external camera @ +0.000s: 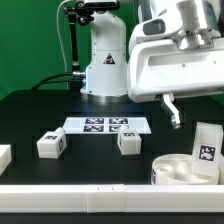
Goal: Assemble stool
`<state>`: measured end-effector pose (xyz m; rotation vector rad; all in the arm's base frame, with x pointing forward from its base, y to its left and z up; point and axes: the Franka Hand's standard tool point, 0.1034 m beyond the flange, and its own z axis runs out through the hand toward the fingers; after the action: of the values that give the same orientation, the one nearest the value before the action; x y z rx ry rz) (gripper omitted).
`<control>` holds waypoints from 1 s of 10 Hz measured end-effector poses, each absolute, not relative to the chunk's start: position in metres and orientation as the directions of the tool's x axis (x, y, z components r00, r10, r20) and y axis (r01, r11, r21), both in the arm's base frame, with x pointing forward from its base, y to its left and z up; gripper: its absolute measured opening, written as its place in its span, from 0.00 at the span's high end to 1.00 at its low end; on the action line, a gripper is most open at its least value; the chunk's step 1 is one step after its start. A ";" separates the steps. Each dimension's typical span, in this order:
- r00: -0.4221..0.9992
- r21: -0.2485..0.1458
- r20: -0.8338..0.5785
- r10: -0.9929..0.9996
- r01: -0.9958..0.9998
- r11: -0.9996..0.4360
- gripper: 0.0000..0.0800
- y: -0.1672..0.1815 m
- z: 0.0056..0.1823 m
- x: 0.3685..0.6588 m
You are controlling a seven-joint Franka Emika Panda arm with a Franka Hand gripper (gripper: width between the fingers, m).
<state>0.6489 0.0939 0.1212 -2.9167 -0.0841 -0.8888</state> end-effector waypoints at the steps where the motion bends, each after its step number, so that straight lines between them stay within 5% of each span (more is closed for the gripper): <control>1: 0.838 -0.074 0.545 0.027 0.080 -0.994 0.19 0.091 0.129 0.653; 5: 0.845 -0.068 0.532 0.043 0.094 -0.993 0.19 0.090 0.129 0.655; 6: 0.857 -0.088 0.515 0.013 0.067 -0.994 0.19 0.090 0.129 0.654; 8: 0.885 -0.193 0.424 -0.195 -0.122 -0.974 0.19 0.098 0.121 0.646; 10: 0.937 -0.194 0.296 -0.185 -0.131 -0.972 0.19 0.099 0.120 0.648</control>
Offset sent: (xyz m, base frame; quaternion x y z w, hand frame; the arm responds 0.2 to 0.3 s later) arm 0.0000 0.0000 0.0000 0.0000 0.0000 0.0000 1.0000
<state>0.6481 0.0988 0.1203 -2.9224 0.2403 -0.4714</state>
